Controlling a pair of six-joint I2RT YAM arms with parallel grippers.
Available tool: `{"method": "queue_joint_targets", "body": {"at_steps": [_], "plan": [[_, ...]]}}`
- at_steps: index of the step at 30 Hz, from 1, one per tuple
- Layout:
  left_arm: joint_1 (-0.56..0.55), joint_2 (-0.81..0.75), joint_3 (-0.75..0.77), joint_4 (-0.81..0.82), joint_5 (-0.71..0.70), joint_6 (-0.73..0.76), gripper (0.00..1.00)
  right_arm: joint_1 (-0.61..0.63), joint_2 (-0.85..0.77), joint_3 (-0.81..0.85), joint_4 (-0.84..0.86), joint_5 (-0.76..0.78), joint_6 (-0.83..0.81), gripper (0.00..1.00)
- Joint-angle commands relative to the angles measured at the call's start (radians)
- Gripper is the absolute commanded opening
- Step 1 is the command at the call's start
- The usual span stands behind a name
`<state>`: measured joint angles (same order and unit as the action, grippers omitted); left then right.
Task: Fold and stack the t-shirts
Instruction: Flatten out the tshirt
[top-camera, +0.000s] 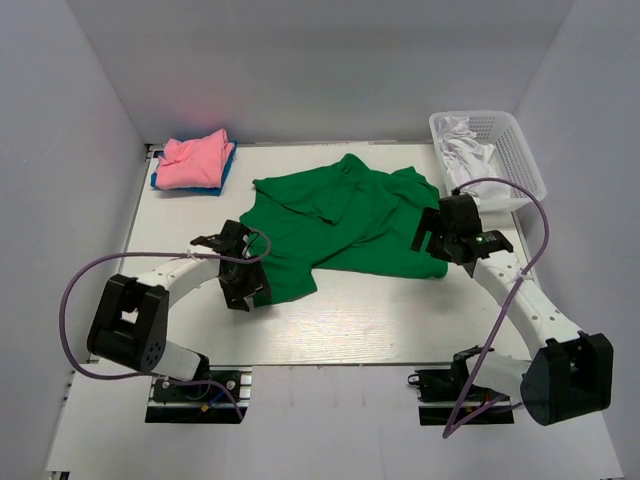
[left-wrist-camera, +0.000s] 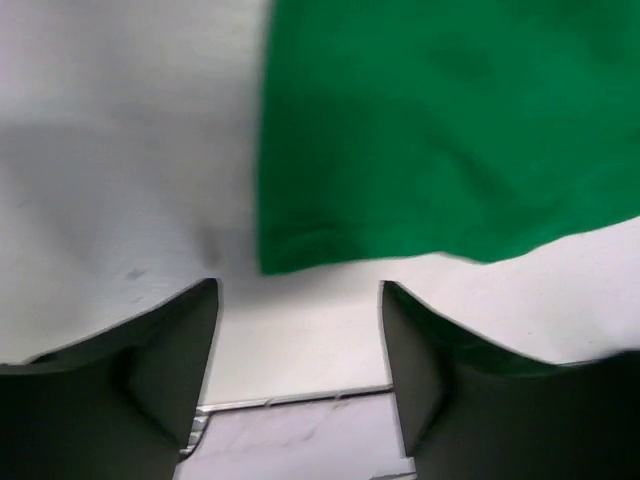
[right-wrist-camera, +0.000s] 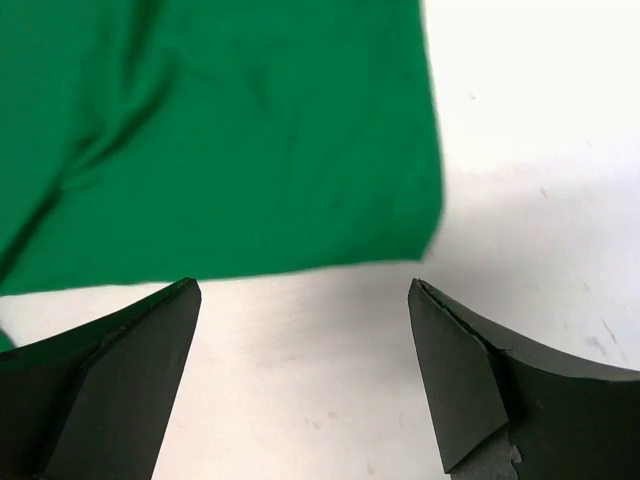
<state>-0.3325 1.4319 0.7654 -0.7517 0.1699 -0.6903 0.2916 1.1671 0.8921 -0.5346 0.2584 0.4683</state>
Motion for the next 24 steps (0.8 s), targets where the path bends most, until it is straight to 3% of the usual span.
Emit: {"method": "queue_joint_targets", "body": {"at_steps": [1, 3, 6, 8, 9, 12, 16, 20, 24], "plan": [[-0.026, 0.028, -0.004, 0.124, 0.049, -0.006, 0.71, -0.025, -0.017, -0.028, -0.099, 0.056, 0.055, 0.90], [-0.051, 0.061, -0.005, 0.135, 0.023, -0.006, 0.63, -0.040, 0.005, -0.041, -0.152, 0.068, 0.059, 0.90], [-0.060, 0.134, 0.032, 0.135, 0.003, -0.006, 0.44, -0.060, 0.000, -0.064, -0.179, 0.087, 0.067, 0.90], [-0.069, 0.157, 0.063, 0.135, 0.003, 0.003, 0.06, -0.074, -0.006, -0.077, -0.185, 0.120, 0.067, 0.90], [-0.069, 0.157, 0.072, 0.135, 0.017, 0.003, 0.00, -0.077, -0.006, -0.084, -0.186, 0.131, 0.064, 0.90], [-0.069, 0.135, 0.146, 0.117, -0.007, 0.012, 0.00, -0.086, 0.022, -0.084, -0.228, 0.200, 0.070, 0.90], [-0.050, 0.101, 0.323, 0.029, -0.182, 0.012, 0.00, -0.081, 0.100, -0.067, -0.205, 0.238, 0.029, 0.90], [-0.050, 0.126, 0.506, -0.006, -0.241, 0.012, 0.00, -0.068, 0.147, -0.048, -0.148, 0.148, -0.085, 0.90], [-0.040, 0.166, 0.575, -0.030, -0.273, 0.012, 0.00, -0.057, 0.186, -0.038, -0.084, 0.148, -0.167, 0.90]]}}
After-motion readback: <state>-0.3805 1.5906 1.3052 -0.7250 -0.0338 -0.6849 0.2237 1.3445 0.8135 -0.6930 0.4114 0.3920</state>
